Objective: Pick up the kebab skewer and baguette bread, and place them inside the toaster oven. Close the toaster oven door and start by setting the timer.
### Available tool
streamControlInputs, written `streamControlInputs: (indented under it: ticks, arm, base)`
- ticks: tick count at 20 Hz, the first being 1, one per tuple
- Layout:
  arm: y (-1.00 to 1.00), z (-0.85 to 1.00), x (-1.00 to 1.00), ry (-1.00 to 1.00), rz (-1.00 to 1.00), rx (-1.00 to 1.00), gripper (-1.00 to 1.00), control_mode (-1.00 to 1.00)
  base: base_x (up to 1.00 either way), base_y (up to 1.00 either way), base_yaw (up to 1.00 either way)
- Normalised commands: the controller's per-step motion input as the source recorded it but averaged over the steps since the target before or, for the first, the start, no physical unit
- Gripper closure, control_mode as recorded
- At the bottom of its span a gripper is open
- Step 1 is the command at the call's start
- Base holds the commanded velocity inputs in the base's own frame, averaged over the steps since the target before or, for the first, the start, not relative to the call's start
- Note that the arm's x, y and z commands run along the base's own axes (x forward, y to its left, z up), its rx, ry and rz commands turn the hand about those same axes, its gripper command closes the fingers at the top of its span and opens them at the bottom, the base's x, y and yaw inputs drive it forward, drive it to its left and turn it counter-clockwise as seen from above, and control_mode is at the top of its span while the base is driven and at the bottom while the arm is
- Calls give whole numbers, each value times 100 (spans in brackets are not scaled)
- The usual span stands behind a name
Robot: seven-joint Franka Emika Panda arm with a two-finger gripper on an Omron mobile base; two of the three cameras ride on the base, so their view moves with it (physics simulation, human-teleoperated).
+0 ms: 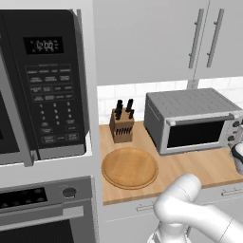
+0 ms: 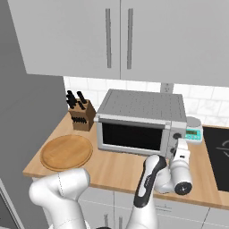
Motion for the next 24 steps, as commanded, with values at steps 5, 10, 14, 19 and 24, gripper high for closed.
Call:
streamControlInputs:
  ticks: [5,10,14,19,24]
  arm:
    - [0,-5,9,0,0,1,100,-100]
    - [0,-2,2,0,0,4,100,-100]
    - [7,0,0,0,0,8,100,-100]
    - [11,0,0,0,0,10,100,-100]
    - [16,-1,3,0,0,5,100,-100]
  base:
    - [0,0,0]
    - [0,0,0]
    - [0,0,0]
    - [0,0,0]
    - [0,0,0]
